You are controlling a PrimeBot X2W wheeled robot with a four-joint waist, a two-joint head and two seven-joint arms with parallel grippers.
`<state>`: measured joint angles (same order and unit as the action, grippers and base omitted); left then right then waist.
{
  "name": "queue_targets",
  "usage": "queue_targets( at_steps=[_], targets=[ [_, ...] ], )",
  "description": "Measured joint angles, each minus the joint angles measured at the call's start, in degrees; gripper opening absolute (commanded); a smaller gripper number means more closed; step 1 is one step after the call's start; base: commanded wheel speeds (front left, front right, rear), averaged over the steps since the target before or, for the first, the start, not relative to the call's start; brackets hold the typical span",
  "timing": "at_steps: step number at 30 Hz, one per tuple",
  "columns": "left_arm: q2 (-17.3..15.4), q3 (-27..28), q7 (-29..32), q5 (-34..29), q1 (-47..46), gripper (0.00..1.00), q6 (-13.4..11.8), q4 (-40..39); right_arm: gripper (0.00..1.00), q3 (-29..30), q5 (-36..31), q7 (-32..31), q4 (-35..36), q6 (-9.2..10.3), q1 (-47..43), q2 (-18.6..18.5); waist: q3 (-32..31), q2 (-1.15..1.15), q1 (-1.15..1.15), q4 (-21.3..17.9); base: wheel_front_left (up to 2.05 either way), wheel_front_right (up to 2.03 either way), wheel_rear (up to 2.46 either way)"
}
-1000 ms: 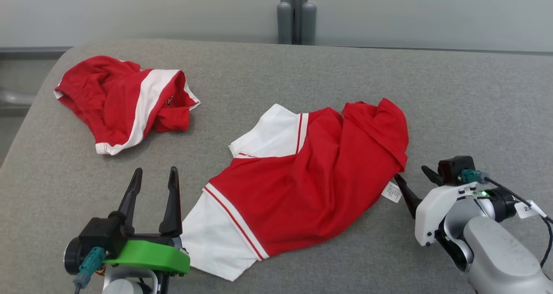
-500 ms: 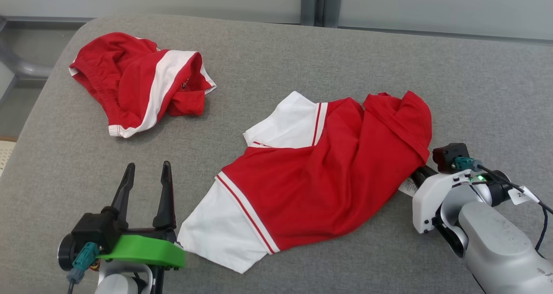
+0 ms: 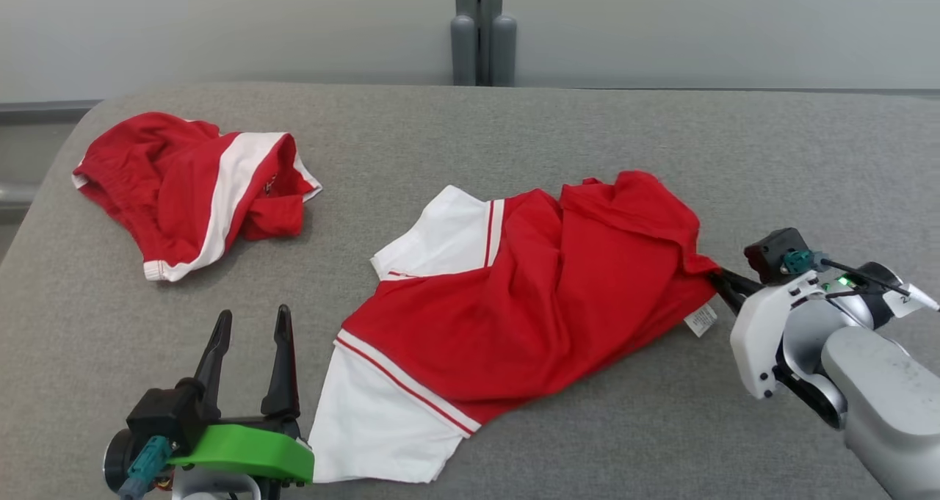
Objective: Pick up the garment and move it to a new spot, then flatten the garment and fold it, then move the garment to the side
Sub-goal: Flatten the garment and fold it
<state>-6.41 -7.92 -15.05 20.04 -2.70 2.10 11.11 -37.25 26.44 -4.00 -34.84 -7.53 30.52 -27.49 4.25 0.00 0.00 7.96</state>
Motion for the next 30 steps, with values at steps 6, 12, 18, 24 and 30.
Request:
queue_targets(
  at_steps=[6,12,18,24,30],
  targets=[
    [0.1,0.2,0.0,0.1,0.9,1.0,0.0,0.6,0.0,3.5,4.3,-11.2,11.0,0.01,-6.8,-5.2,-1.4,0.0,0.0,-2.8,0.0,0.0,0.0],
    [0.1,0.5,0.0,0.3,1.0,1.0,0.0,1.0,0.0,10.4,5.6,-19.2,19.3,0.0,-17.0,-6.1,-1.9,0.0,0.0,-4.9,0.0,0.0,0.0],
    [0.1,0.6,0.0,0.3,0.9,1.0,0.0,1.1,1.0,17.0,4.1,-22.9,23.1,0.0,-24.0,-3.0,-1.0,0.0,0.0,-5.8,0.0,0.0,0.0],
    [-0.6,0.8,0.0,0.3,0.4,1.0,0.0,1.3,1.0,22.8,1.3,-20.9,26.6,0.01,-25.6,0.0,-0.8,0.0,0.0,-6.3,0.0,0.0,0.0],
    [-1.7,1.1,0.0,0.0,0.3,1.0,-0.4,-0.6,1.0,29.2,-3.7,-12.2,33.2,0.01,-27.0,3.8,-2.0,0.0,0.0,-6.3,0.0,0.0,0.0]
  ],
)
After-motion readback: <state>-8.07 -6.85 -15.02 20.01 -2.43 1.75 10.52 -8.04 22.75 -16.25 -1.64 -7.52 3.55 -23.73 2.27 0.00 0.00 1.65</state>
